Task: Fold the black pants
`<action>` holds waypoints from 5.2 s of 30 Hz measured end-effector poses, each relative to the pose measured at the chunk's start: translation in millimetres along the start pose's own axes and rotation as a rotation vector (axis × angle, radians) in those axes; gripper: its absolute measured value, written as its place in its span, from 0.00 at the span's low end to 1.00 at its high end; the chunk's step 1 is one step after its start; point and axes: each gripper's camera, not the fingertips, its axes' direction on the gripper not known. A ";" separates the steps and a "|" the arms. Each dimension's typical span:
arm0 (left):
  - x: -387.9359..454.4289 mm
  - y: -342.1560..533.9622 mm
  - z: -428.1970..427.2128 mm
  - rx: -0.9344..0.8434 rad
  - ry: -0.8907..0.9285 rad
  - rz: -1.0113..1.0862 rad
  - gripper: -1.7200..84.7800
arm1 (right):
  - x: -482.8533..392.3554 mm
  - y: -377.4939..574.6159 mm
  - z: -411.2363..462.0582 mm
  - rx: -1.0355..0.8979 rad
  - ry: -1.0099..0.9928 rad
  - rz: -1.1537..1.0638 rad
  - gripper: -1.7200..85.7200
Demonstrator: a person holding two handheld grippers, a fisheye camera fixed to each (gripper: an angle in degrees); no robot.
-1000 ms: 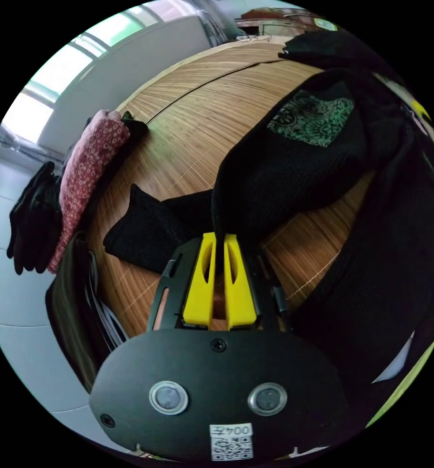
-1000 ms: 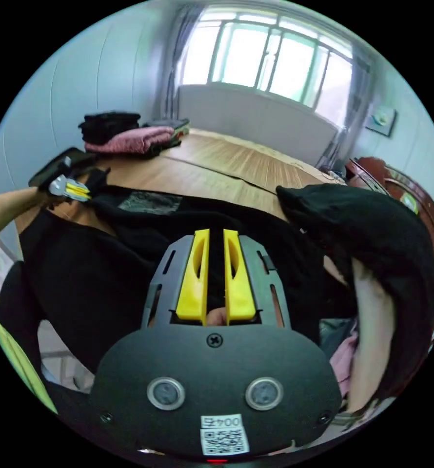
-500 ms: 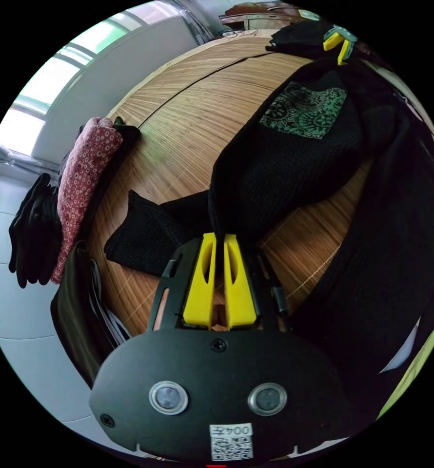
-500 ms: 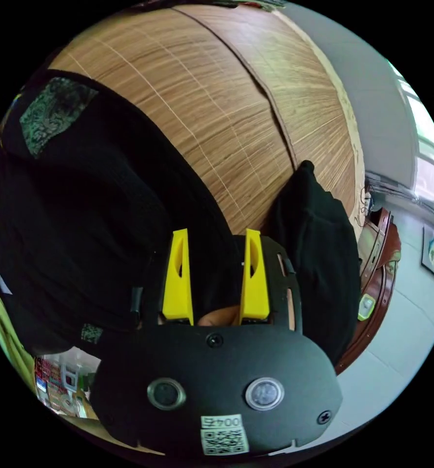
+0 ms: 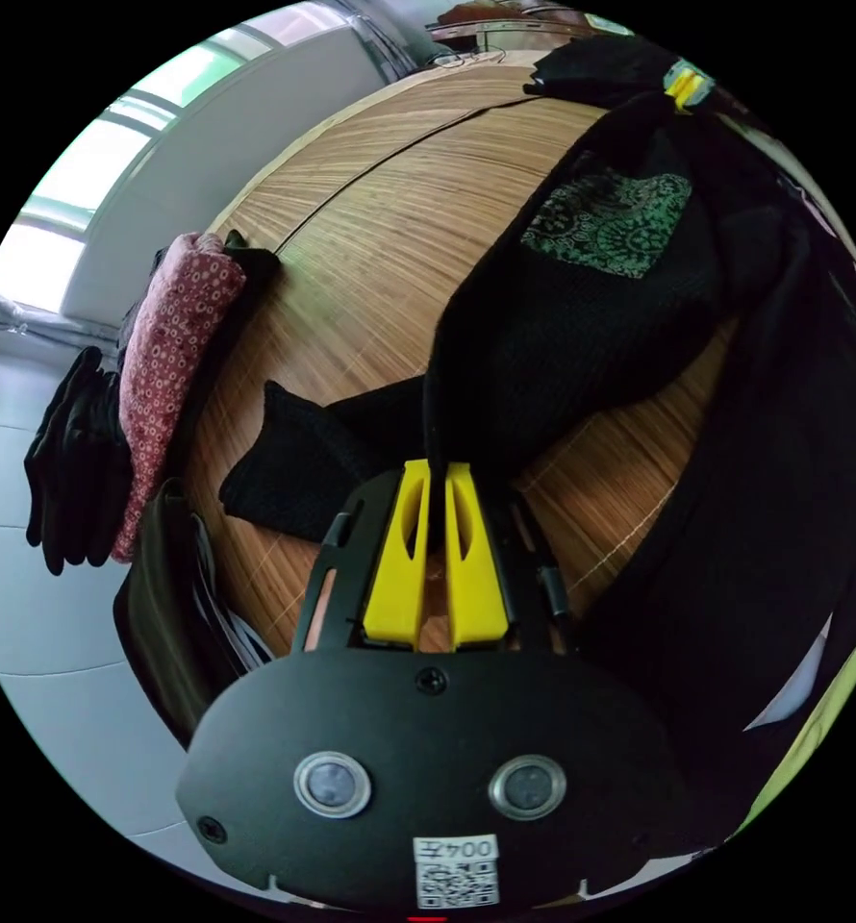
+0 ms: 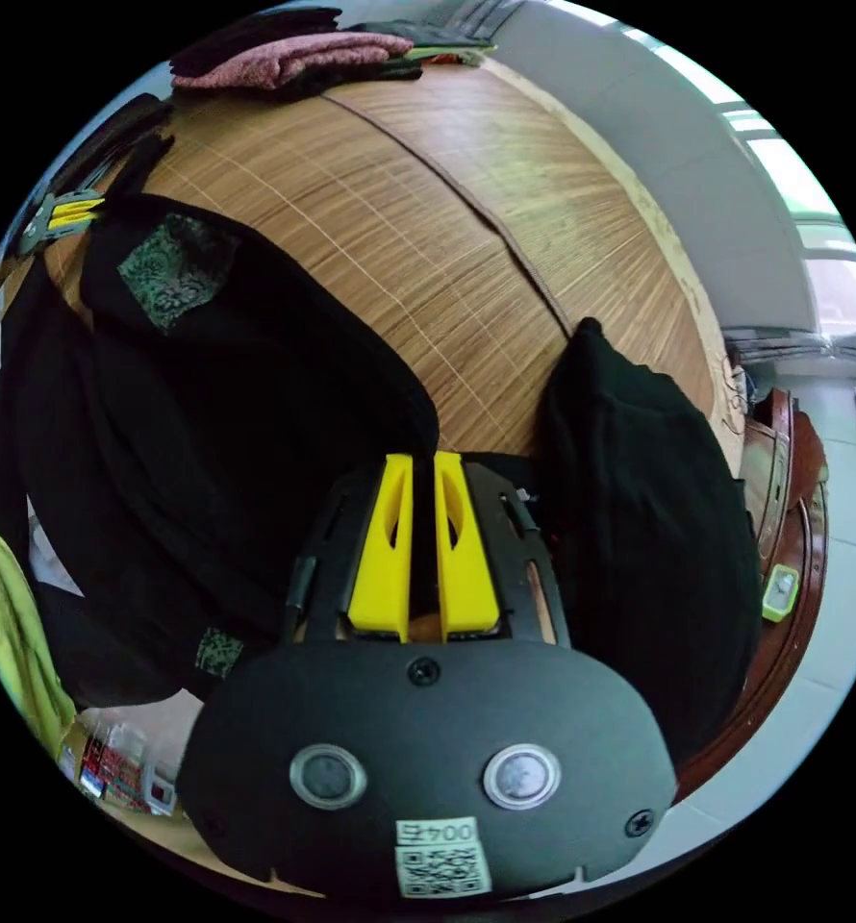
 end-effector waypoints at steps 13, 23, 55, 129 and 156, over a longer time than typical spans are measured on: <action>74.5 198.6 -206.4 0.464 -0.308 -0.258 0.03 | -141.5 315.6 -192.5 0.406 0.290 0.278 0.07; 232.5 325.2 -137.7 0.413 -0.399 -0.126 0.03 | -325.1 506.0 -78.5 0.312 0.301 0.440 0.08; 245.7 337.0 -83.1 0.252 -0.202 -0.156 0.04 | -100.3 857.8 -25.8 0.659 -0.254 1.325 0.08; -127.0 438.2 101.0 0.179 0.464 -0.659 0.12 | -313.1 543.0 2.4 0.548 -0.532 0.951 0.01; -142.3 608.7 64.7 0.337 0.396 -1.116 0.13 | -322.8 520.6 2.5 0.553 -0.527 0.957 0.01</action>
